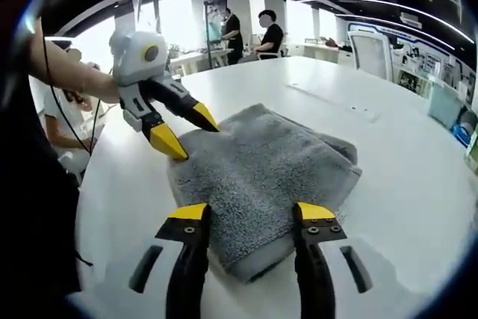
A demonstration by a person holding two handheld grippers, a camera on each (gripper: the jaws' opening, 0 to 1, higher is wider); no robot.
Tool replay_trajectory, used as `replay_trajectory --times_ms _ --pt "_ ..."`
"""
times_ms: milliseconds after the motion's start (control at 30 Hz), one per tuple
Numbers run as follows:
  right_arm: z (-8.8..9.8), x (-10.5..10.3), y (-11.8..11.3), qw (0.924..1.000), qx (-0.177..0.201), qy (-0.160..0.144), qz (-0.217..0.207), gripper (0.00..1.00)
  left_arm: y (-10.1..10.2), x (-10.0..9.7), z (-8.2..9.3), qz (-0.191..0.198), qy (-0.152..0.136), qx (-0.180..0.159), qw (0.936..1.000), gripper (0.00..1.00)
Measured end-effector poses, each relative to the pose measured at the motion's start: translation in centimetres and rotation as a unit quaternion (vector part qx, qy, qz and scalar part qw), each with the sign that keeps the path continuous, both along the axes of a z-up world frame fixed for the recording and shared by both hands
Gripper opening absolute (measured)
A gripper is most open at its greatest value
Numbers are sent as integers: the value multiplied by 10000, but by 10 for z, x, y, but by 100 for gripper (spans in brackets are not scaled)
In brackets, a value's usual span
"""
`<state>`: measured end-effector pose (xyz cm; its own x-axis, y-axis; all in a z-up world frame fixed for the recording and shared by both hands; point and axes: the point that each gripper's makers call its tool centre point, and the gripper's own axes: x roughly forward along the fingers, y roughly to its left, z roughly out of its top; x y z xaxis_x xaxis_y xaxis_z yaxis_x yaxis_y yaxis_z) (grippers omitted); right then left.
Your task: Fold the towel on the table until its edges align and the towel forms a compact rectangular stack.
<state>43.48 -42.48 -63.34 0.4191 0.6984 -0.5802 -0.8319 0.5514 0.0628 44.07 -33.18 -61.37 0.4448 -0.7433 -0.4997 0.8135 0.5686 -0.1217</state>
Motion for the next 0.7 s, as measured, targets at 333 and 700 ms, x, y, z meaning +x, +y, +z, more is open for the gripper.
replay_trajectory --times_ms 333,700 --pt "54 -9 -13 9968 540 -332 -488 69 34 -6 65 680 -699 -394 9945 59" --pt "124 -21 -63 9850 748 -1021 -1176 84 78 -28 136 1647 -1413 -807 9728 79"
